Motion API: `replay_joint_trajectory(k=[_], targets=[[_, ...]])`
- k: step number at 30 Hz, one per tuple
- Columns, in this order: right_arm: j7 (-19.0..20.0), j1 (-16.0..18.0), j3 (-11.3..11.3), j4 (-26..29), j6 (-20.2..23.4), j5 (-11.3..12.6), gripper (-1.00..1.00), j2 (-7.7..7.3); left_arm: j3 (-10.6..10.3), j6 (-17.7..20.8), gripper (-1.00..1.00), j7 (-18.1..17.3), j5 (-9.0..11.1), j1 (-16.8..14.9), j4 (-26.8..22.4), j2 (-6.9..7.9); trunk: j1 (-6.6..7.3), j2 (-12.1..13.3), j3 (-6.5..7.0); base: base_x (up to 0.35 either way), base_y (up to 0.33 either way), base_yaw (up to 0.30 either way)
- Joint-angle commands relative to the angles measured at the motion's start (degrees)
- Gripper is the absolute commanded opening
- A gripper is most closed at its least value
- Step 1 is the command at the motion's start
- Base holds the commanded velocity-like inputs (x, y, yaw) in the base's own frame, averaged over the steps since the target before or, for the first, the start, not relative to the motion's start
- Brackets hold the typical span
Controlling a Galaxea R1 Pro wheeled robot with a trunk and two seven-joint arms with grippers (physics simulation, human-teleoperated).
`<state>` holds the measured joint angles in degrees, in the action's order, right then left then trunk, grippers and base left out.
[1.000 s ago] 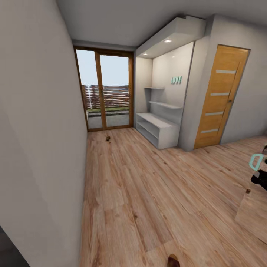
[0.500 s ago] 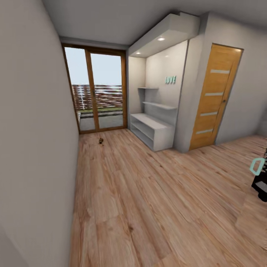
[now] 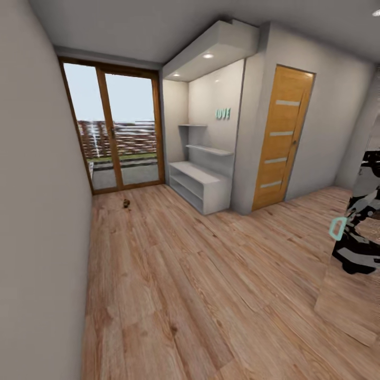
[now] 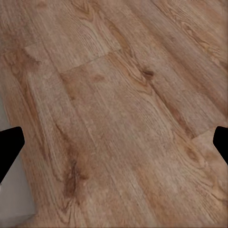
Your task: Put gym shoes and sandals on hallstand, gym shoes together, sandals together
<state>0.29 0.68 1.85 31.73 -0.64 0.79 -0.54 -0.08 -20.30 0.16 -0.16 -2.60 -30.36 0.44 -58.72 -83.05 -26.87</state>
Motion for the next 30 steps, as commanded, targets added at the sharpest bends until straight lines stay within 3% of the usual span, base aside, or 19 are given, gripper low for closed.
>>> replay_joint_trajectory(k=[1, 17, 30], targets=[[0.04, 0.02, 0.07, 0.01, -0.07, 0.09, 1.0, 0.01, -0.01, -0.18, 1.0, 0.02, -0.02, -0.03, 0.04, 0.01, -0.01, -0.03, -0.06, 0.119, 0.175, -0.053], [0.04, 0.02, 0.07, 0.0, -0.07, 0.09, 1.0, 0.01, 0.05, -0.18, 1.0, 0.02, -0.02, -0.03, 0.04, 0.06, -0.01, -0.03, -0.06, 0.028, 0.039, -0.006], [0.09, 0.02, -0.08, -0.04, -0.07, -0.03, 1.0, 0.26, 0.14, -0.18, 1.0, 0.02, 0.01, -0.03, 0.13, 0.2, -0.01, -0.03, -0.06, -0.103, 0.0, 0.0]])
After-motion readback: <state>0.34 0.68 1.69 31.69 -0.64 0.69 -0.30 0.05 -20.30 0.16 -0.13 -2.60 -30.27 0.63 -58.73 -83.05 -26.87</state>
